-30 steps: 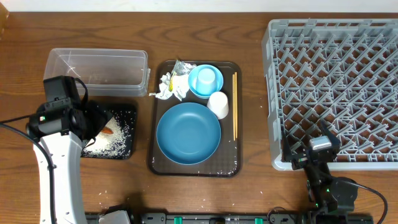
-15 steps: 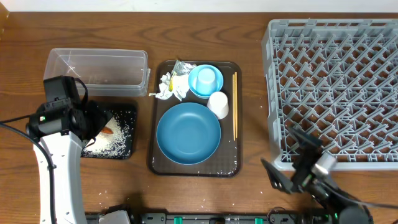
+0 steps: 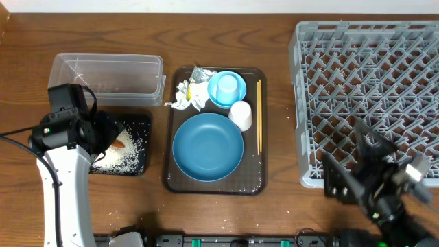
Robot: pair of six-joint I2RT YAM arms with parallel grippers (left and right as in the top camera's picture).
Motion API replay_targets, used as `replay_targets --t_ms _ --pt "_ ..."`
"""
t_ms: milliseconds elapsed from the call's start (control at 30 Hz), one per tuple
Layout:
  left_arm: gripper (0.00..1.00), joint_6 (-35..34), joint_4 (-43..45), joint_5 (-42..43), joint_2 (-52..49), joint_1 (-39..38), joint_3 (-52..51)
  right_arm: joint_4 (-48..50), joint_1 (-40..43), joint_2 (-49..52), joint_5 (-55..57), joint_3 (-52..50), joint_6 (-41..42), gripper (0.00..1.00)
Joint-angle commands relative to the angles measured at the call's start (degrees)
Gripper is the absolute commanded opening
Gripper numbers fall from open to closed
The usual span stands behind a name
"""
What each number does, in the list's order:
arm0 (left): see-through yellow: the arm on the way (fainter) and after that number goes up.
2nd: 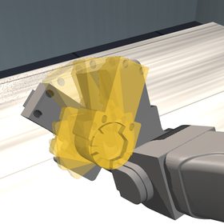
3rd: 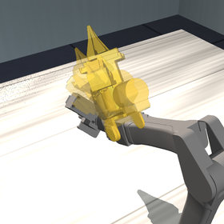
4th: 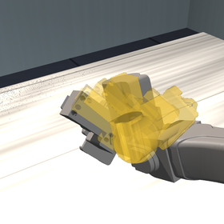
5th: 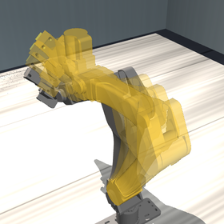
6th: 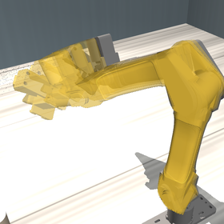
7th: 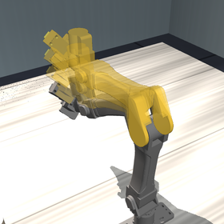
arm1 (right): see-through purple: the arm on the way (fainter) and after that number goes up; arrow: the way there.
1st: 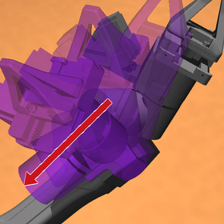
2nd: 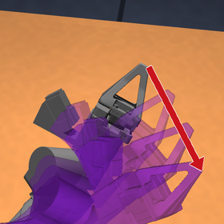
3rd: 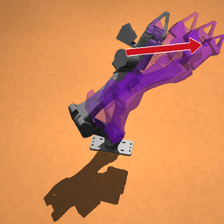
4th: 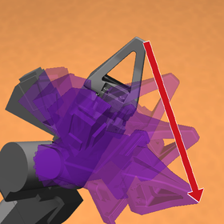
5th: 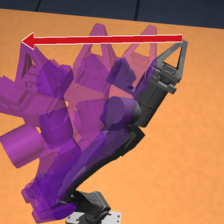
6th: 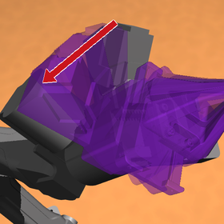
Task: Sort waste into correct bins and load items into the dishwasher rack
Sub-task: 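Move the right gripper over the white cup on the brown tray, then grasp the white cup with the right gripper and lift it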
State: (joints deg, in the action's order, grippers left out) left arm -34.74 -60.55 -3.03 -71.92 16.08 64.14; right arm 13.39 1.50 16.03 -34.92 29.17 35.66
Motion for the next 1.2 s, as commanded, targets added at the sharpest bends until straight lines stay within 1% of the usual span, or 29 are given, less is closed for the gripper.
replay_targets --t_ms 0,100,200,233,300,400,467,533,600,767,867,1067,1167 --pt "0.98 -0.5 -0.26 -0.87 -0.33 0.35 0.79 -8.17 0.68 11.5 -2.95 11.04 -8.94 0.99" --pt "0.98 -0.5 -0.26 -0.85 -0.33 0.35 0.79 -19.63 0.42 23.96 -11.39 22.4 -14.84 0.99" --pt "0.98 -0.5 -0.26 -0.87 -0.33 0.35 0.79 -33.29 -2.47 35.78 -12.66 33.59 -22.1 0.99" --pt "0.98 -0.5 -0.26 -0.87 -0.33 0.35 0.79 -37.31 -3.93 39.01 -11.02 36.72 -24.22 0.99" --pt "0.98 -0.5 -0.26 -0.87 -0.33 0.35 0.79 -45.94 -8.28 46.42 -3.98 43.47 -27.1 0.99" --pt "0.98 -0.5 -0.26 -0.87 -0.33 0.35 0.79 -56.11 -16.06 56.11 9.35 51.23 -27.52 0.99" --pt "0.98 -0.5 -0.26 -0.87 -0.33 0.35 0.79 -59.8 -21.64 62.12 16.94 54.53 -26.43 0.99" --pt "0.98 -0.5 -0.26 -0.85 -0.33 0.35 0.79 -60.26 -26.08 66.77 21.35 55.67 -26.56 0.99" --pt "0.98 -0.5 -0.26 -0.87 -0.33 0.35 0.79 -58.66 -29.16 70.66 24.37 55.69 -26.53 0.99" --pt "0.98 -0.5 -0.26 -0.87 -0.31 0.35 0.79 -56.46 -33.81 80.0 24.17 55.69 -26.56 0.99" --pt "0.98 -0.5 -0.26 -0.87 -0.33 0.35 0.79 -55.8 -34.36 84.32 27.32 55.69 -25.53 0.99" --pt "0.98 -0.5 -0.26 -0.87 -0.33 0.35 0.79 -55.6 -34.03 90.42 34.36 55.69 -18.12 0.99" --pt "0.98 -0.5 -0.26 -0.87 -0.31 0.35 0.79 -55.36 -34.03 92.5 35.1 55.69 -17.86 0.99"
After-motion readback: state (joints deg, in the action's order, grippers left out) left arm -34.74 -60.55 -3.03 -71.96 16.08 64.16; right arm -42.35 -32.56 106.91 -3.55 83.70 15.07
